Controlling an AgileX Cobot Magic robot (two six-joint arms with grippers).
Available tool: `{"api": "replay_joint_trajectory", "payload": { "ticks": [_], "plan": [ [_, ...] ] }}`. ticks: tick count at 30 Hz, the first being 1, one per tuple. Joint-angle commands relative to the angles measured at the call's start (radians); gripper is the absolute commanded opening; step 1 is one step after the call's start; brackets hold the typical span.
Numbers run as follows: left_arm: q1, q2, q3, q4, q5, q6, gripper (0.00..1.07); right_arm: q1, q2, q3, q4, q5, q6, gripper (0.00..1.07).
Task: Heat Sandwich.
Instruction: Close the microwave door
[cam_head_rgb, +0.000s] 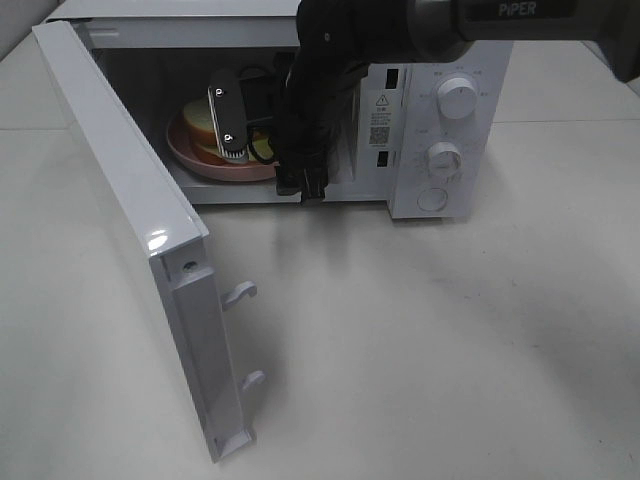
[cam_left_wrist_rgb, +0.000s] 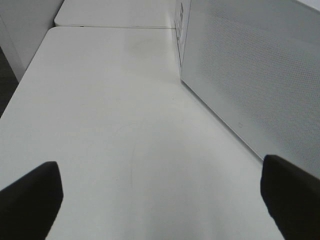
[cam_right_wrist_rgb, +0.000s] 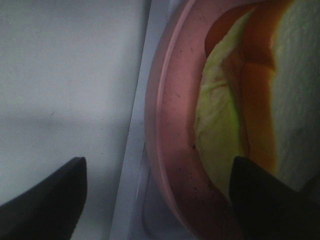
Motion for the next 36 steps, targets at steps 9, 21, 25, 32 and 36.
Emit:
{"api": "replay_joint_trajectory", "payload": {
  "ticks": [9,21,25,32,36],
  "plan": [
    [0.000,-0.024,0.003,0.001,-0.003,0.000,1.01,-0.005,-0.139,0.198,-0.020,-0.073,0.003,0.76],
    [0.000,-0.024,0.003,0.001,-0.003,0.000,1.01,-0.005,-0.267,0.361,-0.022,-0.104,0.009,0.76],
    [0.000,-0.024,0.003,0.001,-0.003,0.000,1.01,-0.005,-0.306,0.401,-0.022,-0.103,0.010,0.76],
    [0.000,-0.024,0.003,0.001,-0.003,0.000,1.01,-0.005,-0.395,0.494,-0.022,-0.127,0.081,0.79],
    [0.000,-0.024,0.003,0.001,-0.003,0.000,1.01,-0.005,-0.438,0.531,-0.050,-0.127,0.159,0.83]
  ]
}}
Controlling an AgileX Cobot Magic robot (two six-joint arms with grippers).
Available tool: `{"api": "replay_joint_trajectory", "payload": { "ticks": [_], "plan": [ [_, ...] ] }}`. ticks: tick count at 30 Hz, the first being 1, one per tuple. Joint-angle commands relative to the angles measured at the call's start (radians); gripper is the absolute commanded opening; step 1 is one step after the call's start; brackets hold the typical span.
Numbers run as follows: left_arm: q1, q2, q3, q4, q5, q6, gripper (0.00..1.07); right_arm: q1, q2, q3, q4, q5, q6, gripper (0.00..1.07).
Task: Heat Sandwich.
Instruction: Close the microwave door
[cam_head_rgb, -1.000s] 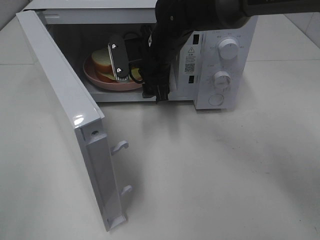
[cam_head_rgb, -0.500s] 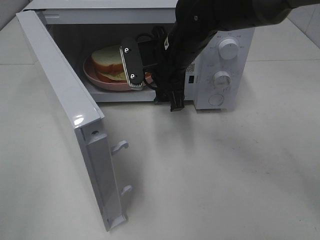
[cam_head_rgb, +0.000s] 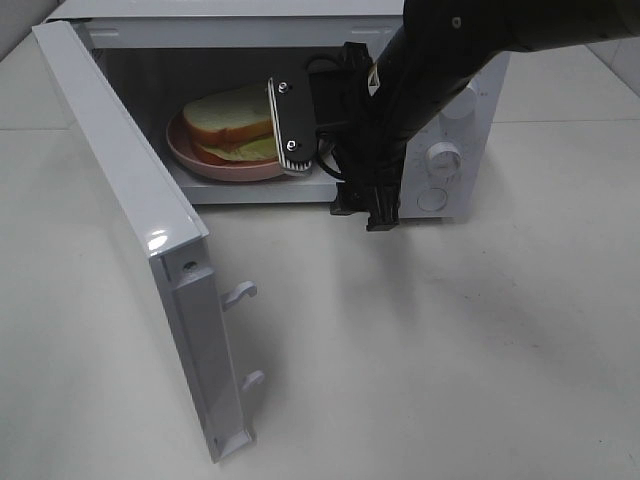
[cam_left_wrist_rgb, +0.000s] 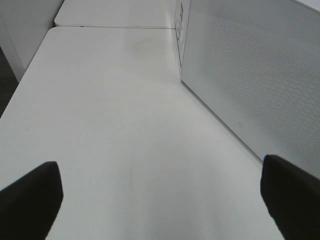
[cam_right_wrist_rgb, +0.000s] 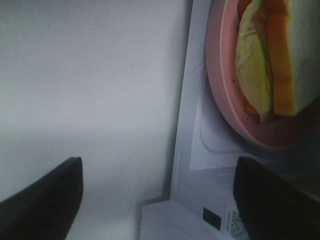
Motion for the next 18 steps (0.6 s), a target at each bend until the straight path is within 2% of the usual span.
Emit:
{"api": "replay_joint_trajectory", "payload": {
  "ticks": [1,18],
  "plan": [
    [0.000,-0.024,0.003,0.001,-0.003,0.000,1.01,-0.005,-0.044,0.033,-0.028,-0.007,0.075,0.84],
    [0.000,-0.024,0.003,0.001,-0.003,0.000,1.01,-0.005,-0.280,0.251,-0.038,-0.003,0.213,0.83]
  ]
}}
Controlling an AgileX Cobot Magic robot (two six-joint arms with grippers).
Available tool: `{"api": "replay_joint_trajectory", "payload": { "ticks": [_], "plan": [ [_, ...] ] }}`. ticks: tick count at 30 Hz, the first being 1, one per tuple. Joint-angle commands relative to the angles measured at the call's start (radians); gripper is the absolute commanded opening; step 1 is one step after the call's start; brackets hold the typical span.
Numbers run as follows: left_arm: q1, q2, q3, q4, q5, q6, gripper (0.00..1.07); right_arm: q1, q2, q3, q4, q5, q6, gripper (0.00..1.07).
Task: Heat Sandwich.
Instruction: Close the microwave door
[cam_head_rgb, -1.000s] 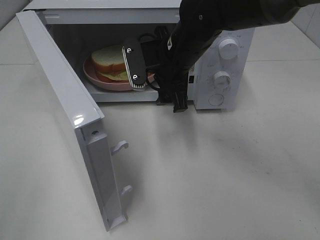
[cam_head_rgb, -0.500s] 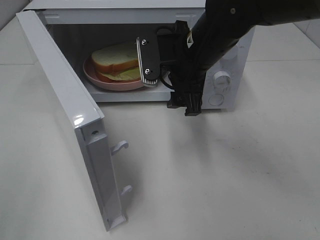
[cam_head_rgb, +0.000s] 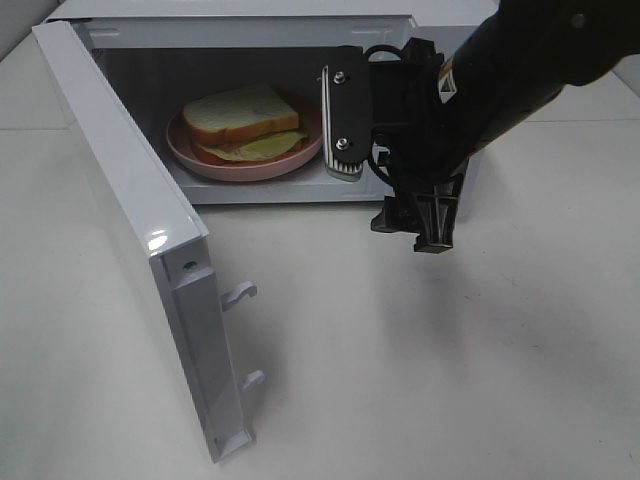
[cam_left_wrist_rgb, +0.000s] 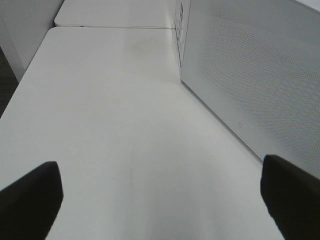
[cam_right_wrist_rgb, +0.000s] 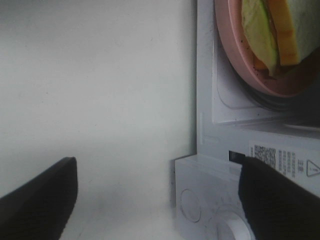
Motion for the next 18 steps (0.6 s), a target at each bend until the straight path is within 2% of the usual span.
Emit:
{"api": "replay_joint_trajectory", "payload": {
  "ticks": [1,18],
  "plan": [
    [0.000,-0.024,0.003,0.001,-0.003,0.000,1.01,-0.005,-0.057,0.044,0.004,-0.001,0.060,0.83],
    [0.000,-0.024,0.003,0.001,-0.003,0.000,1.01,-0.005,-0.338,0.265,0.006,0.078,0.356,0.78]
  ]
}}
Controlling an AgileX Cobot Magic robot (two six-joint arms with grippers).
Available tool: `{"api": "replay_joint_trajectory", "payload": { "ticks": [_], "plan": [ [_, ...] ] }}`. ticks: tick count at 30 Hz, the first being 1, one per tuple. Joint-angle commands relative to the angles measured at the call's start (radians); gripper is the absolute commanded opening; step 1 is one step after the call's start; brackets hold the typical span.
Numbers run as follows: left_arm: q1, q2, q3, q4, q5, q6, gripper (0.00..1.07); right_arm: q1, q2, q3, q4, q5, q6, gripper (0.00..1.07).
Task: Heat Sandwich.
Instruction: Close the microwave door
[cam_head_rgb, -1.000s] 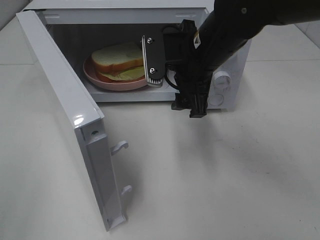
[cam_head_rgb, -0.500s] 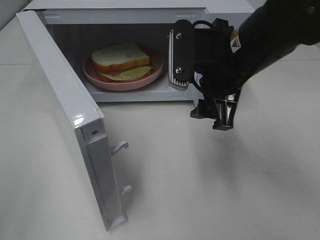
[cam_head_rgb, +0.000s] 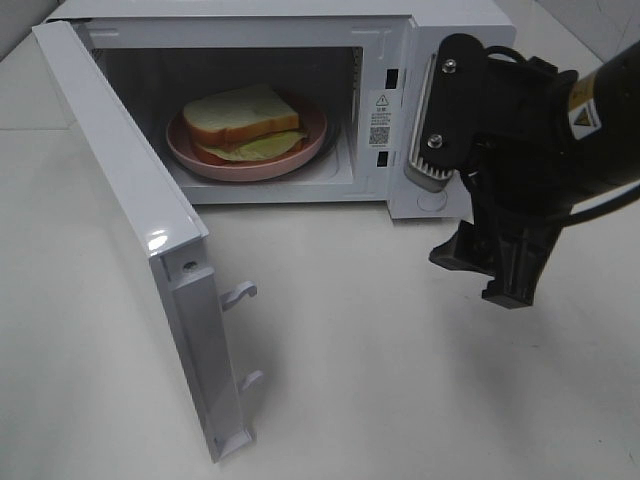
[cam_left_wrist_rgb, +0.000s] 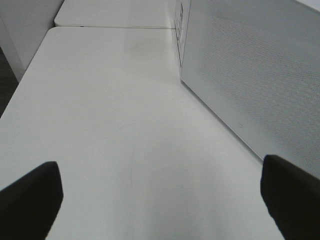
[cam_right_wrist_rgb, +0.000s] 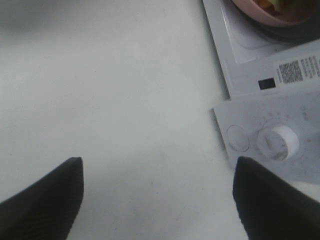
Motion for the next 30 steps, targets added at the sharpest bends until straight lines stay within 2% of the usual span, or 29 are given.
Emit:
{"api": "replay_joint_trajectory", "payload": {
  "ticks": [1,5,13,22,30],
  "plan": [
    [0.000,-0.024,0.003,0.001,-0.003,0.000,1.01,-0.005,-0.056,0.037,0.006,0.044,0.098,0.78],
    [0.000,-0.024,0.003,0.001,-0.003,0.000,1.01,-0.005,-0.131,0.073,0.004,0.098,0.238,0.76],
    [0.000,-0.024,0.003,0.001,-0.003,0.000,1.01,-0.005,-0.241,0.073,0.004,0.279,0.485,0.76],
    [0.000,-0.024,0.003,0.001,-0.003,0.000,1.01,-0.005,-0.391,0.073,0.005,0.434,0.611,0.76],
    [0.000,-0.024,0.003,0.001,-0.003,0.000,1.01,-0.005,-0.521,0.073,0.005,0.550,0.634,0.76]
  ]
}}
